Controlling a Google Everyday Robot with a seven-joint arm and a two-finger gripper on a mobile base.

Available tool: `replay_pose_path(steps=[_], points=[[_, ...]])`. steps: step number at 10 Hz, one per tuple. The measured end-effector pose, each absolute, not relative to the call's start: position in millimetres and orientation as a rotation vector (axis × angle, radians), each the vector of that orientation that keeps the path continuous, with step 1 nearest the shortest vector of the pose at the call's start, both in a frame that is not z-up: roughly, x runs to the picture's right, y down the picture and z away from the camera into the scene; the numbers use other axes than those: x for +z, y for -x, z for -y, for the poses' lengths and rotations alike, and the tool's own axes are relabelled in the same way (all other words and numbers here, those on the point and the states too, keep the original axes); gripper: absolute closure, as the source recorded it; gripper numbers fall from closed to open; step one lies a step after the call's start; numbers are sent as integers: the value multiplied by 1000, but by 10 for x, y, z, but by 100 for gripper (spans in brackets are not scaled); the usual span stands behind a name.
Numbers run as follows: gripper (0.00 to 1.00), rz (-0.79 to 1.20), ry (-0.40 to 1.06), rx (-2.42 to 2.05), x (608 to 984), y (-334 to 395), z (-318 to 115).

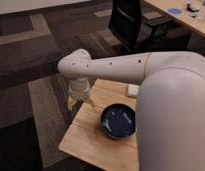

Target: Place the white sponge in the ceramic bowl

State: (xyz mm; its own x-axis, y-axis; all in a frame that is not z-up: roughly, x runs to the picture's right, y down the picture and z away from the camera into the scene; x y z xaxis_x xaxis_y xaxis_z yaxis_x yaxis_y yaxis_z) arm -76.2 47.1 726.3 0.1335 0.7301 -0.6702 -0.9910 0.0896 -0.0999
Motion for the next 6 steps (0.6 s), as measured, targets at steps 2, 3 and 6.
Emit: replay_pose_path(steps=[2, 3, 6], points=[[35, -512, 538, 1323, 7419, 321, 17], [35, -511, 504, 1278, 7567, 6, 204], [35, -506, 464, 1251, 7644, -179, 351]])
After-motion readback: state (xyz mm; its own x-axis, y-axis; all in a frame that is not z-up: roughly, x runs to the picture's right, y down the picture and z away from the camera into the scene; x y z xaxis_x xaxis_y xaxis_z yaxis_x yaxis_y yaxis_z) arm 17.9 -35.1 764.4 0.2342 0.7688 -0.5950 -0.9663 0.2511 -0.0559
